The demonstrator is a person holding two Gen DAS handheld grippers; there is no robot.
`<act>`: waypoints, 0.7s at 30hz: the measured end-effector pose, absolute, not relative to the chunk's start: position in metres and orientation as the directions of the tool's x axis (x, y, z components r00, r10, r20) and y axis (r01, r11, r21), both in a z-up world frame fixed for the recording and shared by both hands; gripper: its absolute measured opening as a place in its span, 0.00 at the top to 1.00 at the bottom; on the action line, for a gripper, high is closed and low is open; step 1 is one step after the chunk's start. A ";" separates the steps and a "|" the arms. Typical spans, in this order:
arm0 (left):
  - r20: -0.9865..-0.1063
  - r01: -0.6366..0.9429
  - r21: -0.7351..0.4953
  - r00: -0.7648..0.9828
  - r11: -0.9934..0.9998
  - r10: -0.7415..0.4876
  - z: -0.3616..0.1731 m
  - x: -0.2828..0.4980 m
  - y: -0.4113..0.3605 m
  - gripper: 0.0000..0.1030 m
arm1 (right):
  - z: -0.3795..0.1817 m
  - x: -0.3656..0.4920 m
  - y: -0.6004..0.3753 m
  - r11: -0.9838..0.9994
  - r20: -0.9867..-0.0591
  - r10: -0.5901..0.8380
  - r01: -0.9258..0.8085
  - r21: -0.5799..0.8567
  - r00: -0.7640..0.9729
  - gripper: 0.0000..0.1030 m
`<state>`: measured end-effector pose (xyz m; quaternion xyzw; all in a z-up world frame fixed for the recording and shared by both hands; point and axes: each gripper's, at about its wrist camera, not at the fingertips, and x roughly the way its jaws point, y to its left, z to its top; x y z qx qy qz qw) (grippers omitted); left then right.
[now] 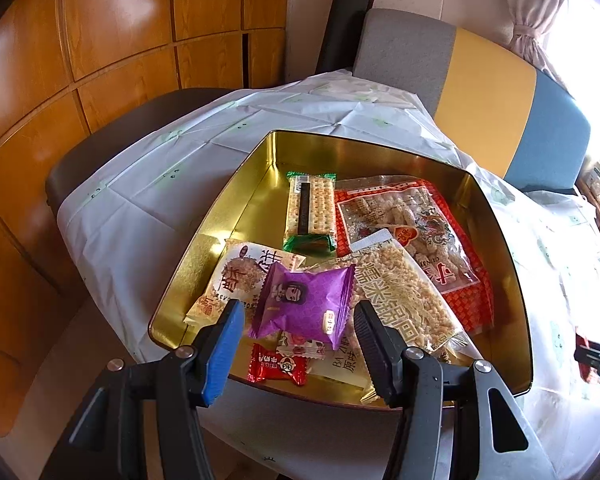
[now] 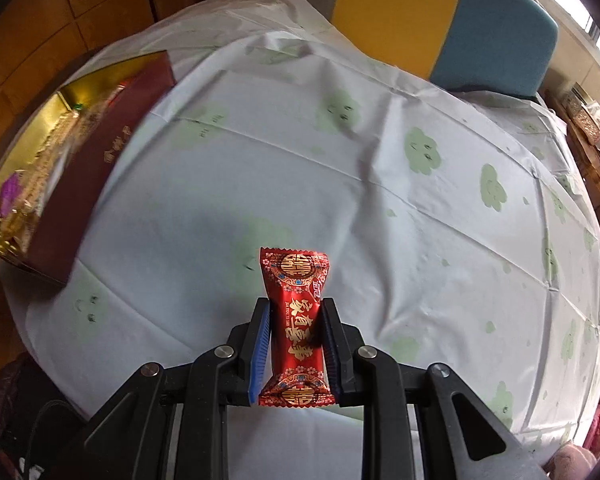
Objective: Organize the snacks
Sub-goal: 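Carry the red candy into the tin and open the right gripper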
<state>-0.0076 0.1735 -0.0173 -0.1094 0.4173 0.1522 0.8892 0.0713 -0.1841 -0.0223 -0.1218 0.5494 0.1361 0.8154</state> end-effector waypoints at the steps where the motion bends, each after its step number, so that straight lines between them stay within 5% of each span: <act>1: -0.775 -0.365 -0.069 0.606 0.928 0.181 -0.017 -0.008 0.175 0.44 | -0.018 0.071 -0.174 0.925 -0.925 0.113 -0.377 -0.035 0.364 0.76; 11: -0.766 -0.394 -0.076 0.612 0.916 0.200 -0.014 -0.013 0.187 0.44 | 0.026 0.068 -0.044 0.798 -0.859 0.350 -0.599 0.064 0.375 0.76; 21: -0.773 -0.413 -0.076 0.599 0.908 0.207 -0.018 -0.014 0.195 0.44 | 0.002 0.088 0.040 0.735 -0.877 0.344 -0.678 0.029 0.335 0.75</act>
